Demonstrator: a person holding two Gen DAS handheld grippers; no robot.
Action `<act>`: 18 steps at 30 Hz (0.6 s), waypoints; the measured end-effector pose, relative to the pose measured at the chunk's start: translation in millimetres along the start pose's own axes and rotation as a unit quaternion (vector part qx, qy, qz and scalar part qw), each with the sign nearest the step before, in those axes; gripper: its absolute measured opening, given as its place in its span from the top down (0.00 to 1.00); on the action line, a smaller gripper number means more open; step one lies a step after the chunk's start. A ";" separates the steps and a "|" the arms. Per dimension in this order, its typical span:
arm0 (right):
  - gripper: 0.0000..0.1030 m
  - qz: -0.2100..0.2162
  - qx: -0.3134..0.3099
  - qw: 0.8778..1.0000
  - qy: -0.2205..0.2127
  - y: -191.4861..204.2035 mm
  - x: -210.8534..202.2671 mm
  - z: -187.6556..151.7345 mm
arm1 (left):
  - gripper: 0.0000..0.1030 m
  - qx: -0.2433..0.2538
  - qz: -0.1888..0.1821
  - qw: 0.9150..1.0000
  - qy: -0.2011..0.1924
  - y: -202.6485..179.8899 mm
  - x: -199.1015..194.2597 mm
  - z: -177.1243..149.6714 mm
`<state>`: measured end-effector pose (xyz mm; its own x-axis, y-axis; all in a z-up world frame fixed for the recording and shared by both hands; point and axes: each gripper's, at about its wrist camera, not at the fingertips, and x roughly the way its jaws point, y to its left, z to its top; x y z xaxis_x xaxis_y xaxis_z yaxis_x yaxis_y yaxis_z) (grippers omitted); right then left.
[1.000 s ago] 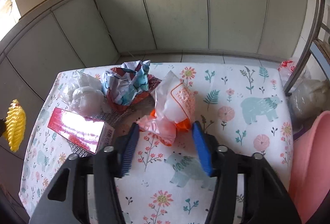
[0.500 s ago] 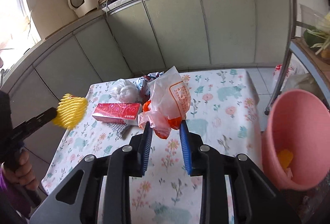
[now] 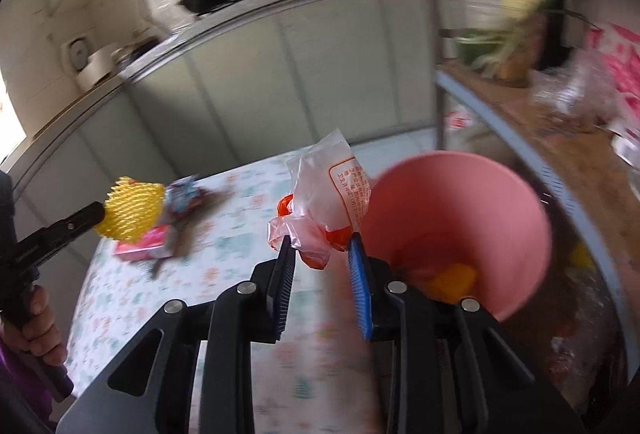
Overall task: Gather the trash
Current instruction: 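Carry both items to the pink bucket and open both grippers over it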
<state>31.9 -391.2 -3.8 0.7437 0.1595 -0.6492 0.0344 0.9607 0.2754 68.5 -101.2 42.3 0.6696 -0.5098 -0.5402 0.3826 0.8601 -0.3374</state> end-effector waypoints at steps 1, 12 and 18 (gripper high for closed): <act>0.73 -0.015 0.011 1.000 -0.001 -12.3 -0.5 0.7 | 0.97 0.008 -0.006 1.000 0.002 -8.2 8.2 2.9; 0.73 -0.075 0.045 0.996 0.014 -69.2 12.8 -7.6 | 0.97 0.104 -0.070 0.990 0.062 -110.8 119.1 8.2; 0.66 -0.087 0.061 0.994 0.031 -82.5 30.1 -9.9 | 0.96 0.115 -0.077 0.986 0.094 -131.5 158.7 -4.0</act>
<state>44.8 -463.4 -53.0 0.6767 0.0114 -0.7361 0.2422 0.9408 0.2372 122.0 -295.3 -2.1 0.4700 -0.6108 -0.6371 0.6199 0.7423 -0.2543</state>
